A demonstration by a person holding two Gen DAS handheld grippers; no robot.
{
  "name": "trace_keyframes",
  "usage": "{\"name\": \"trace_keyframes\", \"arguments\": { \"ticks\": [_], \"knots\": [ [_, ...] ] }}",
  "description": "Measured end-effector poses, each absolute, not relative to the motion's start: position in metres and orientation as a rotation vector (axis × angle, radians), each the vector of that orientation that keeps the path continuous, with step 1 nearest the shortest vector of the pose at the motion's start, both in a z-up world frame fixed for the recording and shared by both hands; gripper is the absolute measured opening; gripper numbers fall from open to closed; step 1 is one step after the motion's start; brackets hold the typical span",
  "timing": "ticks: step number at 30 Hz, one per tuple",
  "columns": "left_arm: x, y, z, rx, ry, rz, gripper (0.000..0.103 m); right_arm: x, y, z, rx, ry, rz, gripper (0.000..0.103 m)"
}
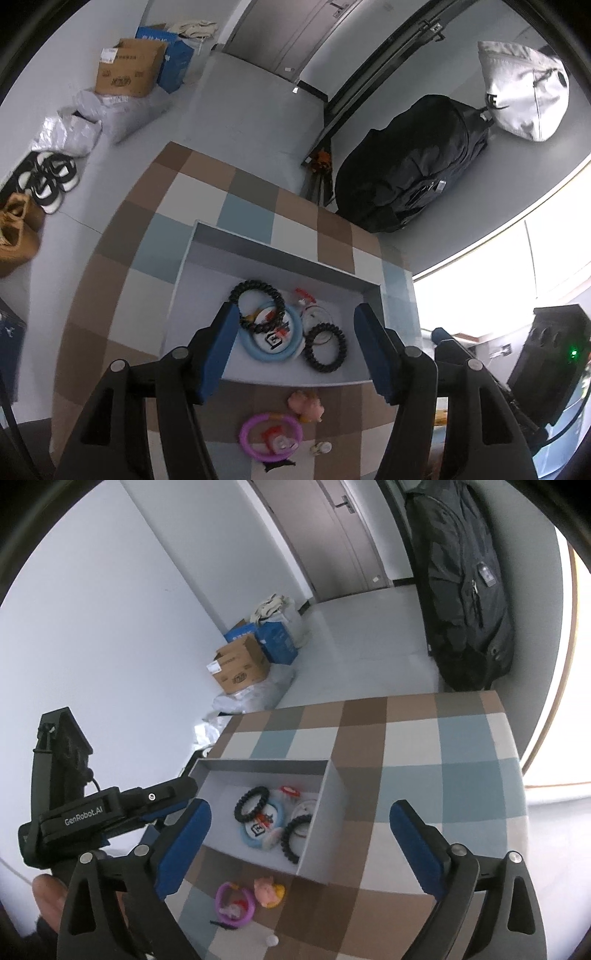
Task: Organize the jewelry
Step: 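Carry both black bracelets over the grey box and open both grippers, then lower the left gripper onto the purple ring and close it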
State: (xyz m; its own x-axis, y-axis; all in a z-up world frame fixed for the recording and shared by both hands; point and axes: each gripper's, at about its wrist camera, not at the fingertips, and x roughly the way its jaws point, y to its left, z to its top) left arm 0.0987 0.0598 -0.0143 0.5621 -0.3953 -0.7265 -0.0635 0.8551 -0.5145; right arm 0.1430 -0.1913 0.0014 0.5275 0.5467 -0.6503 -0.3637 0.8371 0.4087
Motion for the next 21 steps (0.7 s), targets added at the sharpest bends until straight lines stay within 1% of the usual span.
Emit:
{"name": "trace_keyframes", "arguments": {
  "ticks": [5, 11, 21],
  "knots": [
    [0.089, 0.058, -0.009, -0.451, 0.953, -0.175, 0.06, 0.131, -0.192, 0.006, 0.203, 0.834, 0.549, 0.101],
    [0.078, 0.059, -0.009, -0.423, 0.946, -0.159, 0.061, 0.12, -0.192, 0.006, 0.18, 0.825, 0.54, 0.103],
    [0.057, 0.062, -0.012, -0.369, 0.933, -0.139, 0.062, 0.101, -0.197, 0.001, 0.156, 0.826, 0.523, 0.103]
  ]
}}
